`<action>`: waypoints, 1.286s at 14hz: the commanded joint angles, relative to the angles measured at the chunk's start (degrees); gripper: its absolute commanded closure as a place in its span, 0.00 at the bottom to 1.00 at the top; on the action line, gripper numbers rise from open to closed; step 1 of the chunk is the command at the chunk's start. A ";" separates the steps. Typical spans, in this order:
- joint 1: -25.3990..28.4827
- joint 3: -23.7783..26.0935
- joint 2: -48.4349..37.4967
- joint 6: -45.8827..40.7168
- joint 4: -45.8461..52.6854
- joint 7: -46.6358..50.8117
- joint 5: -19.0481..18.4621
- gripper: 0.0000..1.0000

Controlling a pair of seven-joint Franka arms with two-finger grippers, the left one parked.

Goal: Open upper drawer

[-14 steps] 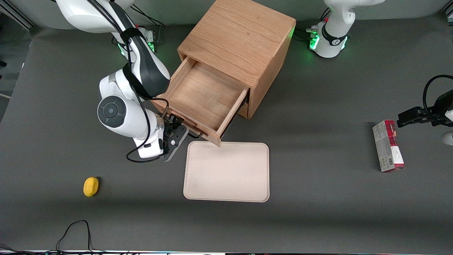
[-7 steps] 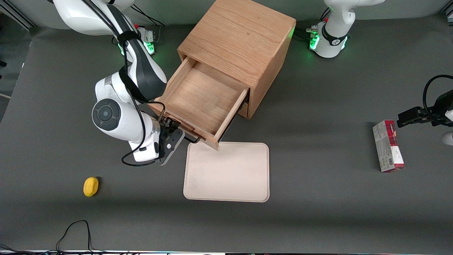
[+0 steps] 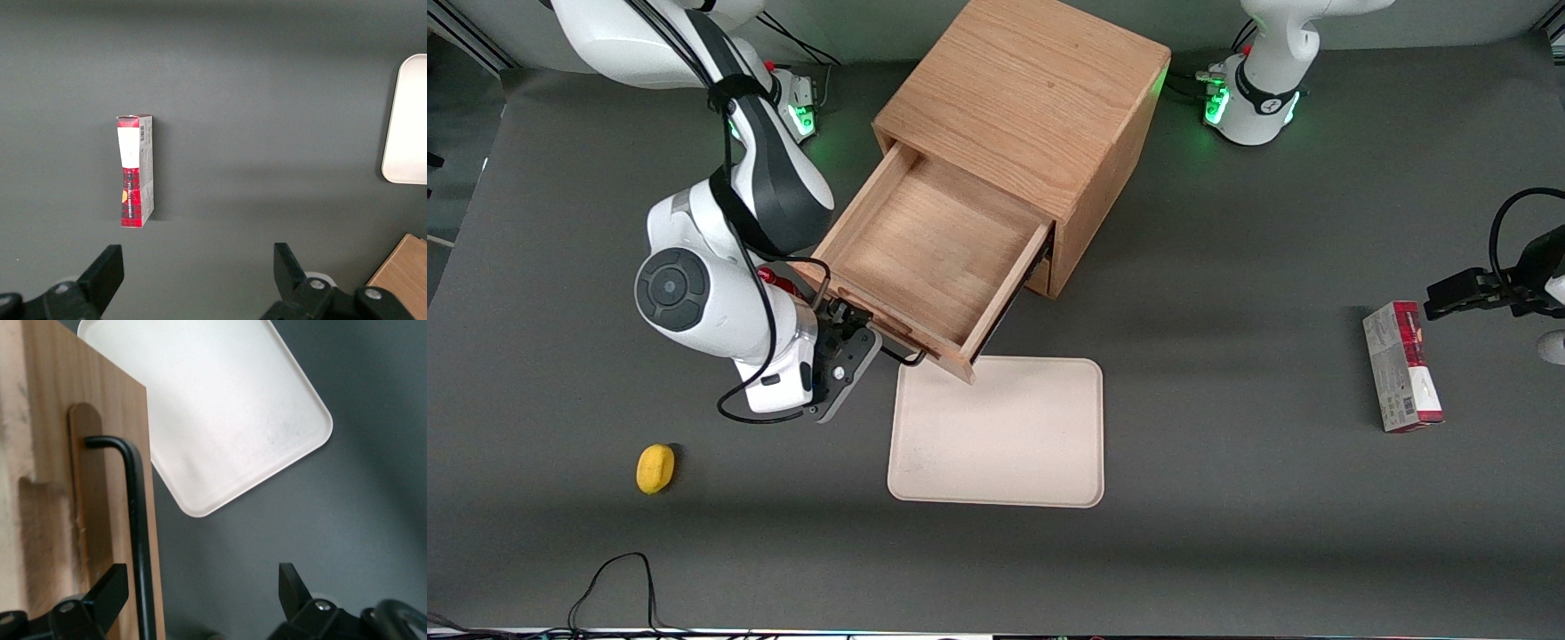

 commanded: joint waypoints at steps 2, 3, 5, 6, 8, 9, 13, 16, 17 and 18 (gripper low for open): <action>-2.06 -0.20 -1.18 -9.43 4.84 -0.23 -0.25 0.00; -2.76 -0.38 -3.80 -11.28 3.45 -0.31 -0.25 0.00; -2.50 -3.44 -8.99 -11.30 -2.42 -0.05 -0.77 0.00; -2.50 -5.37 -11.71 -11.30 -5.76 0.30 -0.77 0.00; -2.33 -8.80 -18.12 -9.73 -14.27 3.18 -0.77 0.00; -2.33 -10.04 -22.16 -7.97 -19.10 7.12 -1.38 0.00; -2.68 -11.10 -25.89 -7.60 -20.66 23.44 -11.66 0.00; -2.94 -14.96 -25.10 -10.24 -17.40 32.56 -10.45 0.00; -2.77 -15.32 -25.45 -10.24 -17.48 32.65 -9.22 0.00; -2.77 -15.32 -25.54 -10.24 -17.31 32.56 -8.34 0.00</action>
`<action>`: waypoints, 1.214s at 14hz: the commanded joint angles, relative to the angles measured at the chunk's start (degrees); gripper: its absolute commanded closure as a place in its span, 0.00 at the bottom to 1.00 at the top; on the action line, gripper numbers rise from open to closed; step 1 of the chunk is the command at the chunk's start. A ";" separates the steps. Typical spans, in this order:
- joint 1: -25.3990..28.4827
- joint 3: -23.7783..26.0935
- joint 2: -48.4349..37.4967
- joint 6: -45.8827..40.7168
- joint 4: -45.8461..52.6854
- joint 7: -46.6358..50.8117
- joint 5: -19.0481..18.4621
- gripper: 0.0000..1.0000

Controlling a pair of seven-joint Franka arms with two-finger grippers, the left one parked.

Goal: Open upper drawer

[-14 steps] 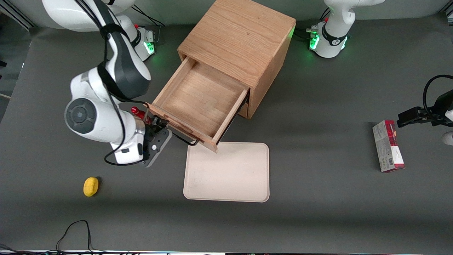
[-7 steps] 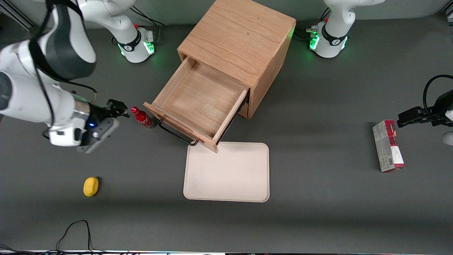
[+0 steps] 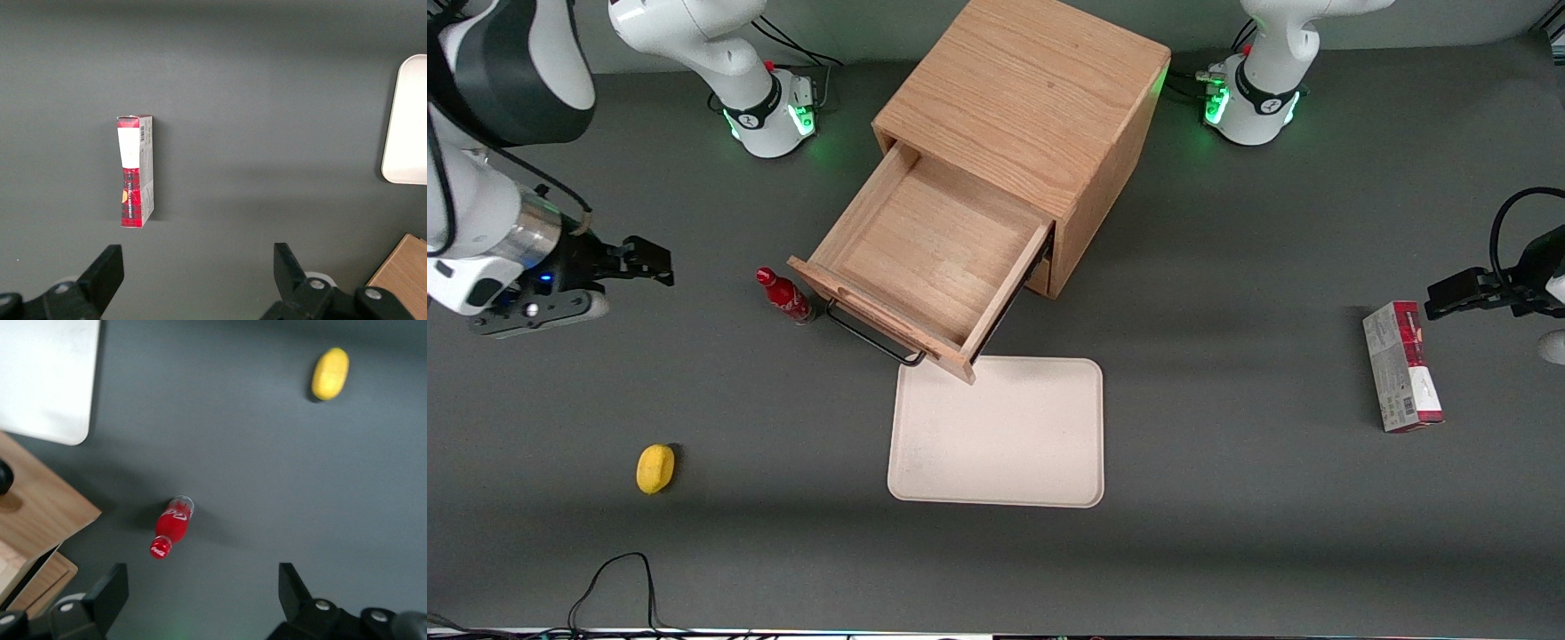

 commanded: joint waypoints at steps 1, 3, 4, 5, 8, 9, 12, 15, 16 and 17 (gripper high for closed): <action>0.34 -0.48 -0.50 -1.05 1.22 2.35 1.55 0.00; 0.52 -0.48 -0.68 -1.40 1.48 2.44 1.72 0.00; 0.61 -0.39 -0.59 -1.32 2.26 2.79 2.59 0.00; 0.43 -0.48 -0.51 -1.40 2.88 2.79 4.08 0.00; -8.83 7.02 -0.94 -2.28 2.28 2.18 4.45 0.00; -14.02 13.00 -1.03 -3.06 2.19 2.18 4.36 0.00; -20.56 19.72 -3.73 -1.68 -1.30 2.18 4.36 0.00; -22.76 21.14 -9.90 4.49 -9.50 -0.18 4.36 0.00; -23.03 21.14 -9.82 3.70 -8.98 -2.98 4.36 0.00; -22.25 20.88 -8.87 2.04 -7.32 -3.71 4.36 0.00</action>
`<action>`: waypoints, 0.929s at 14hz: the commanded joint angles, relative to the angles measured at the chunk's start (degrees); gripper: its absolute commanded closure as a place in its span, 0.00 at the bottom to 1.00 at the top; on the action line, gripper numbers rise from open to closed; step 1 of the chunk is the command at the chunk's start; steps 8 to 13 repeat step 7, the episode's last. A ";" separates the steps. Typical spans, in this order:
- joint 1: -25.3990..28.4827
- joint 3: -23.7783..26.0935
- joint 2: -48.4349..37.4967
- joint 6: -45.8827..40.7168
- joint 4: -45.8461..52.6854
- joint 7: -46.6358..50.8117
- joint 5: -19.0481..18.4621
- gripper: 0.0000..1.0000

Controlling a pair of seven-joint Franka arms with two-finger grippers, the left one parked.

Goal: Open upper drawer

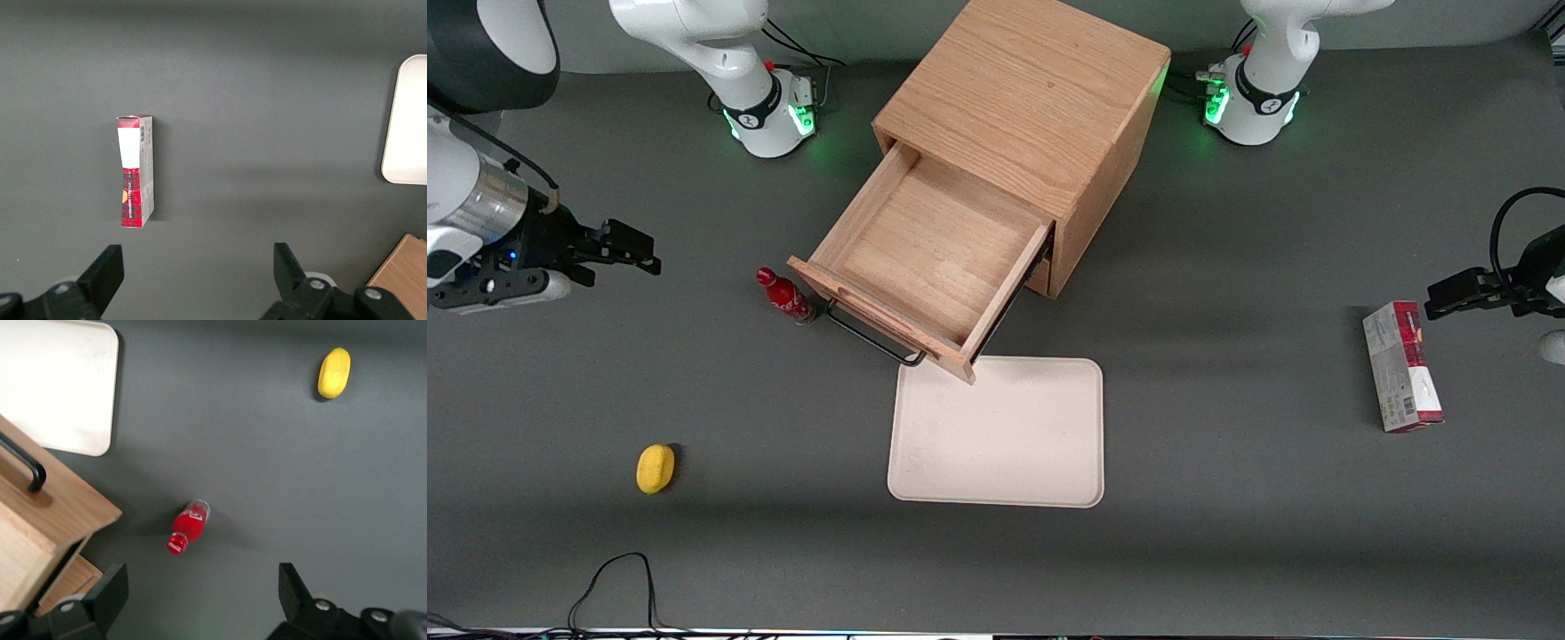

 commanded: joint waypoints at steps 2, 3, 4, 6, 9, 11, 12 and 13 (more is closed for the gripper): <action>3.20 -2.65 0.34 -3.07 1.19 -2.66 0.97 0.00; 4.79 -4.33 1.39 -3.59 2.59 -3.00 0.97 0.00; 5.06 -4.43 1.66 -3.95 3.21 -2.57 0.97 0.00; 4.28 -4.17 1.67 -4.04 3.48 -2.39 0.97 0.00; 3.84 -4.17 1.66 -4.04 3.48 -2.21 0.97 0.00; 3.84 -4.17 1.66 -4.04 3.48 -2.21 0.97 0.00; 3.84 -4.17 1.66 -4.04 3.48 -2.21 0.97 0.00; 3.84 -4.17 1.66 -4.04 3.48 -2.21 0.97 0.00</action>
